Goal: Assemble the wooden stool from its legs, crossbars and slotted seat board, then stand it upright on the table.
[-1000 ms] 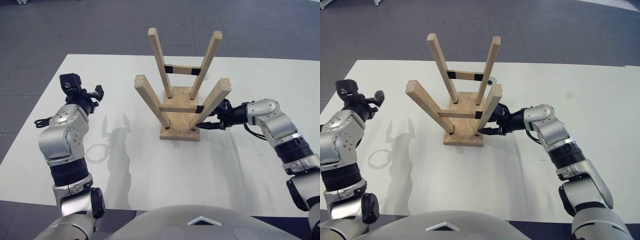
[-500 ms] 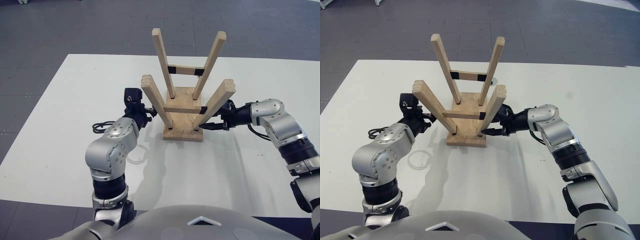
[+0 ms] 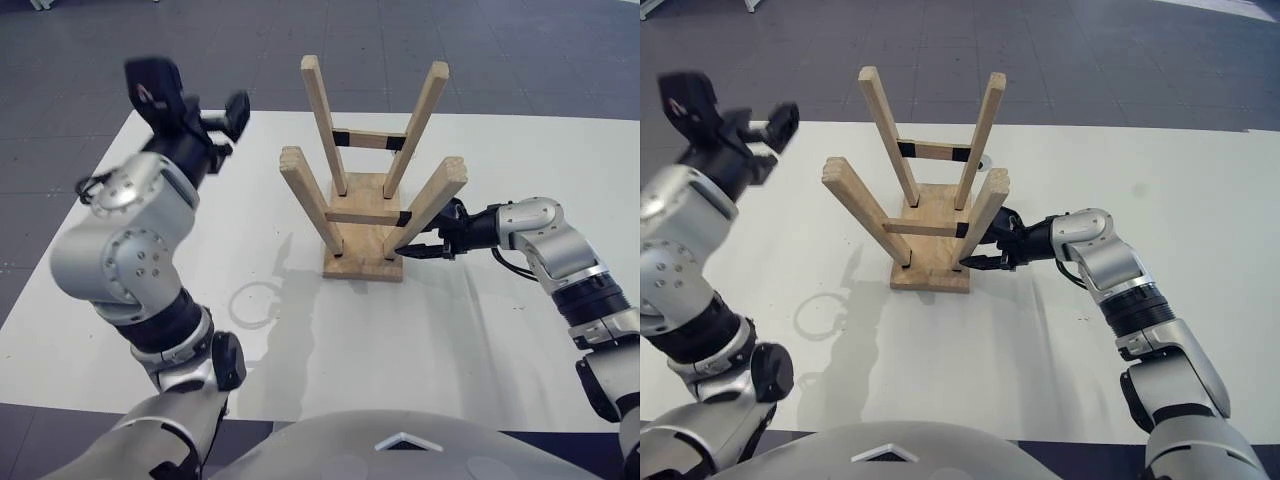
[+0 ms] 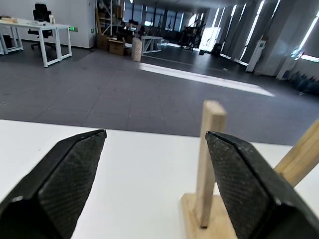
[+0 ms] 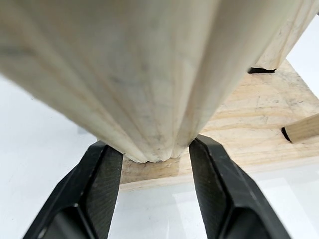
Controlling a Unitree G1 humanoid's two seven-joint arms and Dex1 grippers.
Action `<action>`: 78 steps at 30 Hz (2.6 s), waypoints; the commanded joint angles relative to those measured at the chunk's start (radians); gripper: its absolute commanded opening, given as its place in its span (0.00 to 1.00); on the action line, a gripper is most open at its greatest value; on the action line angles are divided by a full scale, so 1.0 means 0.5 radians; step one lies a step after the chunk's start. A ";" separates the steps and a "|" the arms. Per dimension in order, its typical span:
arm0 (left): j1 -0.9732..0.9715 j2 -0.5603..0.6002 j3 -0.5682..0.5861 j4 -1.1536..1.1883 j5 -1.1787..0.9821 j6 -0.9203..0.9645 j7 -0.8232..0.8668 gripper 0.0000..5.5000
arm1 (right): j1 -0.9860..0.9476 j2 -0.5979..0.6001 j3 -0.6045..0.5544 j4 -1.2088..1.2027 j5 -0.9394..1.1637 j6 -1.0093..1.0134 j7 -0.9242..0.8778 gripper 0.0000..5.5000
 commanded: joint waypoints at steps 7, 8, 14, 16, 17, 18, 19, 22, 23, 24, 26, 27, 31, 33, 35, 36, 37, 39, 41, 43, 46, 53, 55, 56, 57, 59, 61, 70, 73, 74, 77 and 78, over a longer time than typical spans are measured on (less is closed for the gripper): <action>-0.442 -0.387 -0.058 0.047 -0.196 0.542 -0.046 0.68 | 0.283 0.020 0.245 0.192 -0.323 0.189 -0.081 0.37; -0.418 -0.396 -0.072 0.042 -0.187 0.541 -0.038 0.68 | 0.283 0.021 0.246 0.190 -0.322 0.189 -0.080 0.37; -1.135 -0.182 0.021 0.280 -0.071 -0.057 0.002 0.68 | 0.287 0.019 0.245 0.183 -0.322 0.190 -0.083 0.37; -1.301 -0.083 0.050 0.333 -0.111 -0.014 -0.031 0.68 | 0.287 0.018 0.245 0.181 -0.323 0.190 -0.085 0.37; -1.280 -0.079 0.067 0.305 -0.145 0.095 -0.040 0.68 | 0.288 0.016 0.245 0.178 -0.322 0.191 -0.085 0.37; -1.182 -0.101 0.077 0.247 -0.169 0.240 -0.050 0.68 | 0.292 0.014 0.243 0.175 -0.321 0.192 -0.087 0.37; -0.969 -0.148 0.052 0.155 -0.207 0.389 -0.073 0.68 | 0.294 0.013 0.241 0.174 -0.320 0.192 -0.088 0.37; 0.235 -0.397 -0.361 -0.017 -0.257 0.498 -0.100 0.68 | 0.306 0.008 0.235 0.165 -0.316 0.189 -0.094 0.37; 0.511 -0.447 -0.482 -0.027 -0.258 0.483 -0.097 0.68 | 0.298 0.007 0.235 0.172 -0.319 0.183 -0.089 0.37; 0.679 -0.494 -0.548 -0.032 -0.262 0.470 -0.101 0.68 | 0.286 0.003 0.232 0.181 -0.324 0.177 -0.082 0.37; 0.779 -0.504 -0.597 -0.039 -0.244 0.379 -0.112 0.68 | 0.264 0.003 0.221 0.206 -0.336 0.164 -0.074 0.37; 0.775 -0.489 -0.599 -0.030 -0.230 0.317 -0.113 0.68 | 0.266 0.004 0.215 0.208 -0.339 0.163 -0.076 0.37; 0.557 -0.384 -0.510 0.043 -0.205 0.093 -0.121 0.68 | 0.320 0.012 0.228 0.152 -0.328 0.181 -0.096 0.37; 0.394 -0.371 -0.436 0.055 -0.234 0.061 -0.121 0.68 | 0.320 0.010 0.229 0.150 -0.324 0.182 -0.095 0.37; 0.160 -0.422 -0.291 0.050 -0.327 0.092 -0.113 0.68 | 0.319 0.000 0.231 0.154 -0.325 0.177 -0.089 0.37; -0.040 -0.461 -0.163 0.066 -0.418 0.116 -0.098 0.68 | 0.326 -0.008 0.234 0.159 -0.330 0.161 -0.083 0.37; -0.220 -0.482 -0.052 0.092 -0.495 0.136 -0.080 0.68 | 0.333 -0.017 0.237 0.164 -0.336 0.133 -0.074 0.37; -0.634 -0.441 0.185 0.193 -0.656 0.145 -0.036 0.68 | 0.351 -0.040 0.250 0.182 -0.360 0.047 -0.049 0.37; -0.952 -0.356 0.384 0.307 -0.771 0.151 0.029 0.68 | 0.358 -0.065 0.270 0.223 -0.405 -0.071 -0.035 0.37; -1.118 -0.234 0.494 0.384 -0.819 0.153 0.065 0.68 | 0.357 -0.082 0.284 0.282 -0.446 -0.183 -0.030 0.37; -1.157 -0.004 0.551 0.433 -0.825 0.199 0.058 0.68 | 0.299 -0.061 0.254 0.422 -0.467 -0.287 -0.045 0.37; -0.853 0.220 0.516 0.419 -0.748 0.208 0.080 0.68 | -0.047 0.021 0.161 0.807 -0.536 -0.520 -0.087 0.24; -0.734 0.302 0.481 0.405 -0.699 0.172 0.062 0.68 | -0.100 -0.018 0.127 0.847 -0.546 -0.554 -0.046 0.24; -0.676 0.346 0.467 0.404 -0.676 0.153 0.047 0.68 | -0.118 -0.038 0.101 0.868 -0.545 -0.566 -0.037 0.24; -0.612 0.397 0.447 0.406 -0.647 0.126 0.026 0.68 | -0.134 -0.059 0.071 0.887 -0.545 -0.563 -0.036 0.24; -0.434 0.515 0.431 0.401 -0.561 0.038 -0.011 0.68 | -0.162 -0.110 -0.038 0.904 -0.523 -0.508 -0.072 0.24; -0.228 0.616 0.377 0.405 -0.468 -0.059 -0.058 0.68 | -0.154 -0.147 -0.168 0.846 -0.487 -0.405 -0.124 0.24; 0.638 0.448 -0.042 0.218 -0.166 -0.357 -0.049 0.68 | -0.071 0.165 -1.153 -0.792 0.189 1.011 -1.146 0.11; 0.827 0.329 -0.160 0.160 -0.104 -0.415 -0.019 0.68 | -0.252 0.308 -1.277 -1.109 0.235 1.256 -1.482 0.04; 0.854 0.300 -0.187 0.151 -0.086 -0.434 -0.016 0.68 | -0.329 0.348 -1.313 -1.183 0.261 1.342 -1.577 0.04; 0.889 0.233 -0.249 0.144 -0.045 -0.477 -0.006 0.68 | -0.567 0.496 -1.412 -1.334 0.360 1.594 -1.824 0.04; 0.901 0.214 -0.260 0.138 -0.034 -0.486 -0.004 0.68 | -0.645 0.580 -1.451 -1.350 0.403 1.666 -1.913 0.04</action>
